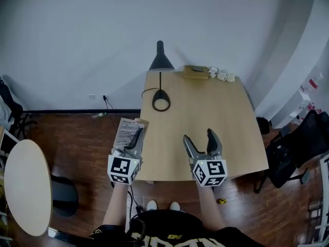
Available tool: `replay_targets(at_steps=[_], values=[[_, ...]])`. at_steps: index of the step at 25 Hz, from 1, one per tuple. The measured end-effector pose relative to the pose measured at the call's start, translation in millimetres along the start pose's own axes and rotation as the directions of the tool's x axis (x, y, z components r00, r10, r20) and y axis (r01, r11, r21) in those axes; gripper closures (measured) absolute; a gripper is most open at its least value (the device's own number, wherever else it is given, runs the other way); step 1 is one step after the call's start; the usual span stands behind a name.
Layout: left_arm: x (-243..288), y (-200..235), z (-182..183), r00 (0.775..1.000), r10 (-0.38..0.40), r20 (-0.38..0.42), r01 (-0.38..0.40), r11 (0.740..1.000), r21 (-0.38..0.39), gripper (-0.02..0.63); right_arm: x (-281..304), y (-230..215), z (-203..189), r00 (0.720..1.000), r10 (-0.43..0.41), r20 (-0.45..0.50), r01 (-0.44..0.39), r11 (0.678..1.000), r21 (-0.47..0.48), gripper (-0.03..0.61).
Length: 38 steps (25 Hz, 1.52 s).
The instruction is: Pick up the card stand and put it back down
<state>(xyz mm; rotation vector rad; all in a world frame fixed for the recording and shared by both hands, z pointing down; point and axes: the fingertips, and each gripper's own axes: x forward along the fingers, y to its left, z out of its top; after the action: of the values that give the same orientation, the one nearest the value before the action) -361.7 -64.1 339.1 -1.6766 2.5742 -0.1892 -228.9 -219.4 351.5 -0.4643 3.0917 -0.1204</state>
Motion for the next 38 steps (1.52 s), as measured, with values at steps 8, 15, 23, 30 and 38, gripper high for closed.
replay_targets(at_steps=[8,15,23,30,38], values=[[-16.3,-2.1,-8.9,0.994,0.112,-0.001,-0.112,0.994,0.010,0.555,-9.2,-4.3,-4.3,0.996,-0.093,0.007,0.094,0.995,-0.020,0.212],[-23.1,-7.2,-11.0,0.993,0.118,0.008,-0.118,0.993,0.002,0.554,-13.2,0.4,-4.0,0.995,-0.100,0.008,0.100,0.995,-0.027,0.225],[-31.7,-9.5,-9.9,0.994,0.108,0.036,-0.108,0.994,-0.009,0.555,-21.4,7.5,-11.9,0.995,-0.097,-0.014,0.097,0.995,-0.031,0.225],[-23.1,-22.5,-17.2,0.999,0.040,0.011,-0.040,0.999,-0.010,0.555,-28.7,2.2,-24.6,0.992,-0.116,-0.045,0.115,0.993,-0.018,0.229],[3.8,-56.8,-25.1,0.997,-0.080,-0.004,0.080,0.997,-0.019,0.554,-67.5,-35.5,-37.0,0.968,-0.241,-0.072,0.241,0.971,-0.006,0.230]])
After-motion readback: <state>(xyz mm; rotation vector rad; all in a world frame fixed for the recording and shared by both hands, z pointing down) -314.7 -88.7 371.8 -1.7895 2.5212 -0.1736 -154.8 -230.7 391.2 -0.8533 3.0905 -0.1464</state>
